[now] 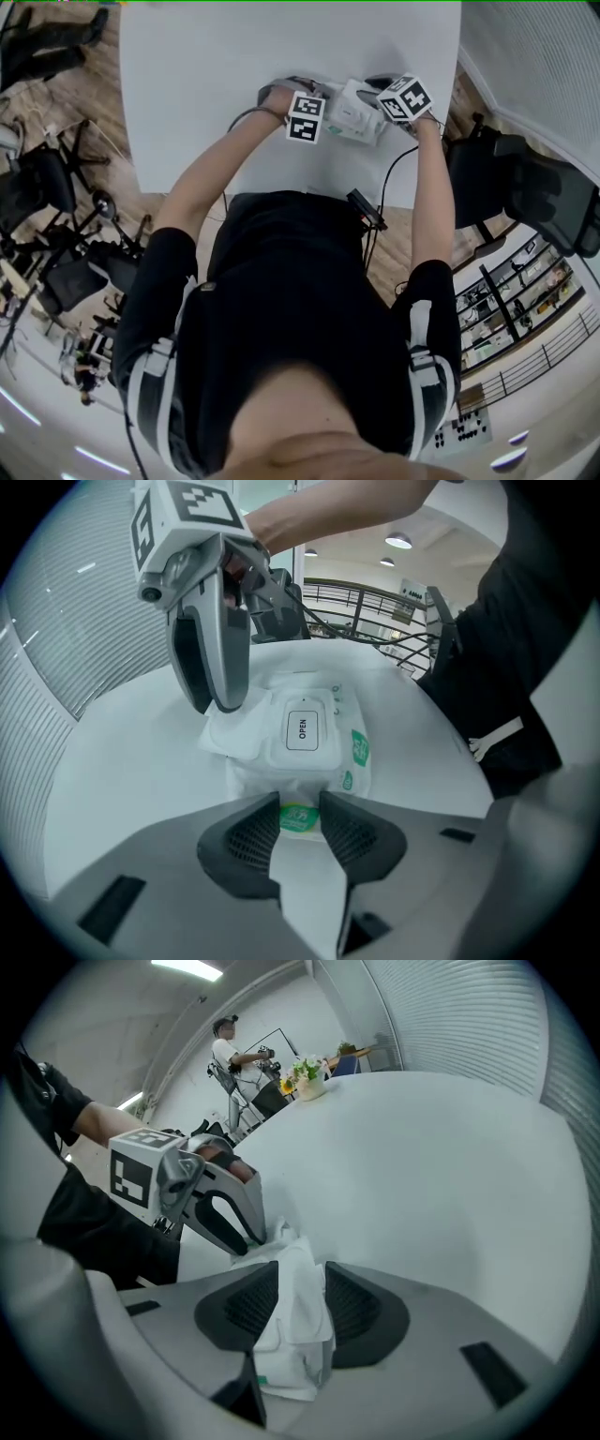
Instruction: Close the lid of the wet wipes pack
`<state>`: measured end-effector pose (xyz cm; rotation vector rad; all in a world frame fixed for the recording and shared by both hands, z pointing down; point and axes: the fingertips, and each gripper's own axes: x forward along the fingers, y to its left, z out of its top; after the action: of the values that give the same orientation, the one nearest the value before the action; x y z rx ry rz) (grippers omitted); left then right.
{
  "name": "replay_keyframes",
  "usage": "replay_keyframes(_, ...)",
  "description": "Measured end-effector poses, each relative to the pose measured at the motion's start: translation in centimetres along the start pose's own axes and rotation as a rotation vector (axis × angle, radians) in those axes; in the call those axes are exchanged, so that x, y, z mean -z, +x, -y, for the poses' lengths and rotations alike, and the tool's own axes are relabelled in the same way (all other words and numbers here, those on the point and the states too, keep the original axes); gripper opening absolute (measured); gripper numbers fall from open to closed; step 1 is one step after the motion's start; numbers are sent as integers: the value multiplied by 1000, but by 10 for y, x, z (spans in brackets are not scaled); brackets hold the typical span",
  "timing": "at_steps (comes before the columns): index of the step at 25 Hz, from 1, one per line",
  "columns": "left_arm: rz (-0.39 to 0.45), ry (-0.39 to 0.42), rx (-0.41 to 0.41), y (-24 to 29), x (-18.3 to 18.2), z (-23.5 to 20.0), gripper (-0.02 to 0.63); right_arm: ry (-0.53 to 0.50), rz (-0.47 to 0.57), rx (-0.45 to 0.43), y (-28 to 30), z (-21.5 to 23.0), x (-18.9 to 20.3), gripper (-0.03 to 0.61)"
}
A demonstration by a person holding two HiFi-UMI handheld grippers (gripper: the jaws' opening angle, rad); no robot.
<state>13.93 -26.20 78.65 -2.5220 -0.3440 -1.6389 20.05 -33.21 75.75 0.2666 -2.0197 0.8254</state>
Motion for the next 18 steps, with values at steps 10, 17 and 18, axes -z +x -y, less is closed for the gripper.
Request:
replay_keyframes(10,-9,5,-33,0,-1,2,135,3,84,-25,-17,-71,9,155)
replay_keyframes(17,-34,24,-35,2,-2,2,132,122,103,11,7,-91,39,147)
replay_keyframes(18,-35,25,-32,2,-2,2,132,138,103,31,10,-90,41,136)
